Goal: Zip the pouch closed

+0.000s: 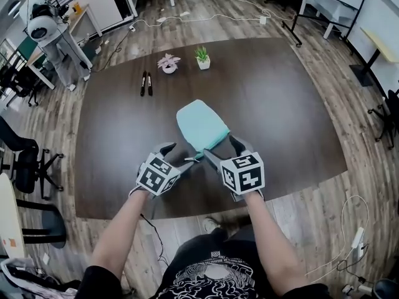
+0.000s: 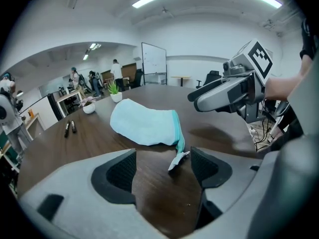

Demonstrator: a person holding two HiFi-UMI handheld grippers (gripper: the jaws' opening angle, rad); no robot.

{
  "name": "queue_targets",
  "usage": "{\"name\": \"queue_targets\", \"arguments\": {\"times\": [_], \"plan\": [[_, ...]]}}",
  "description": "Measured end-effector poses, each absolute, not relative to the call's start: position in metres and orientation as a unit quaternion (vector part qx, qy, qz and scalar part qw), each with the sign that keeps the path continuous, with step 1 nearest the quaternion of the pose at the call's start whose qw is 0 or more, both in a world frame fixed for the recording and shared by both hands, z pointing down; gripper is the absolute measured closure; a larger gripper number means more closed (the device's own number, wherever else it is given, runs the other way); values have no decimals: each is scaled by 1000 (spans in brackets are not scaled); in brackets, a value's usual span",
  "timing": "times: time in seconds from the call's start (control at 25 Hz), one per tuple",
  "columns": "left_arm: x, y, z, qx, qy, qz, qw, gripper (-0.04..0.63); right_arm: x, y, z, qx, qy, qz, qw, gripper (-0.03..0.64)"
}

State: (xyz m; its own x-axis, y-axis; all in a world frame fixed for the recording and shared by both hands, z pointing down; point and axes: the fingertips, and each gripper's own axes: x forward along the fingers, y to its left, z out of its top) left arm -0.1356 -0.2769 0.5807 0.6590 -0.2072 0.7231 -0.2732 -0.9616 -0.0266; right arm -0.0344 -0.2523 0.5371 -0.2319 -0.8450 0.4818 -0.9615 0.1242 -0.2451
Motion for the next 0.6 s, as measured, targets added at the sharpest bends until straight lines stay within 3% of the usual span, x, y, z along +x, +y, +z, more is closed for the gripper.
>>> {"name": "queue_targets", "arguments": {"times": [0.4,0.52,0.6], "plan": [[-132,-264,608,903,-54,427,4,266,-40,-251,554,608,-736,274,116,241],[-131,-264,611,902,-50,429,3,374,-39,-250,559,609,-733,278,118,242],[-130,-262,613,902,-45,428,5,388,-37,-250,560,611,-732,279,117,244]]}}
